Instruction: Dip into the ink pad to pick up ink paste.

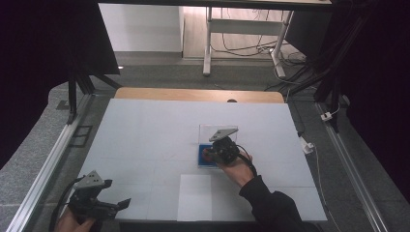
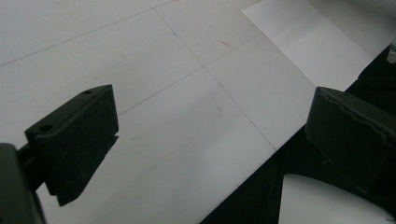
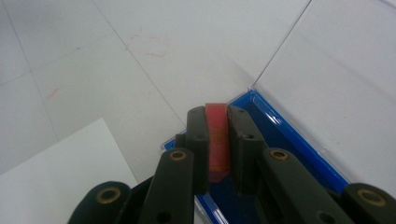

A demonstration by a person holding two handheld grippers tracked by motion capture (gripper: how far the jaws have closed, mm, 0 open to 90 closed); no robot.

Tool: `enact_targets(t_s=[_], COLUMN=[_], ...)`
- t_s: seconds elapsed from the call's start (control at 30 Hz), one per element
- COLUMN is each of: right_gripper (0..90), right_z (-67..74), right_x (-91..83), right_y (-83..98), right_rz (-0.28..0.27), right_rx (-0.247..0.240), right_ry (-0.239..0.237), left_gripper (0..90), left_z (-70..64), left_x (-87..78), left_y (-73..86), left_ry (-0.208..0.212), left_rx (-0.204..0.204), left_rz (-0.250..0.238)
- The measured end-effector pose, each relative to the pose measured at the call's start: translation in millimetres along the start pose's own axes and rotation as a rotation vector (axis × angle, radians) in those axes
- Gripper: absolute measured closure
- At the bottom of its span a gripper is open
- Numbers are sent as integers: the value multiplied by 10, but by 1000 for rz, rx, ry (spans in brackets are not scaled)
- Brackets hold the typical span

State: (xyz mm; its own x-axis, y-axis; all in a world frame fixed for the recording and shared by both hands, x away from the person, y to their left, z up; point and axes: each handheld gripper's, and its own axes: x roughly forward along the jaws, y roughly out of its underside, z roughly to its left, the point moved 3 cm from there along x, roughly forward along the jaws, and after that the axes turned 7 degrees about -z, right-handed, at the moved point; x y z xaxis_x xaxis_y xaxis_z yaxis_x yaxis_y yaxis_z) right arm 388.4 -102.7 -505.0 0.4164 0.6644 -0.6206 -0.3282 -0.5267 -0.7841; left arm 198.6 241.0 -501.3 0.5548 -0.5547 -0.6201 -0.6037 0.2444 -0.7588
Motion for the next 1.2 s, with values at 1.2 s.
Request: enact_targets(t_s=[1.2], right_gripper=[799], right_z=[91], right_x=[-410], right_y=[7], right_rz=[-31], right_rx=[27], right_ry=[-74], left_gripper=[32], left_z=[1], left_x=[-2], left_y=[-1], left_ry=[-1], left_rx=[-2], left_rz=[0])
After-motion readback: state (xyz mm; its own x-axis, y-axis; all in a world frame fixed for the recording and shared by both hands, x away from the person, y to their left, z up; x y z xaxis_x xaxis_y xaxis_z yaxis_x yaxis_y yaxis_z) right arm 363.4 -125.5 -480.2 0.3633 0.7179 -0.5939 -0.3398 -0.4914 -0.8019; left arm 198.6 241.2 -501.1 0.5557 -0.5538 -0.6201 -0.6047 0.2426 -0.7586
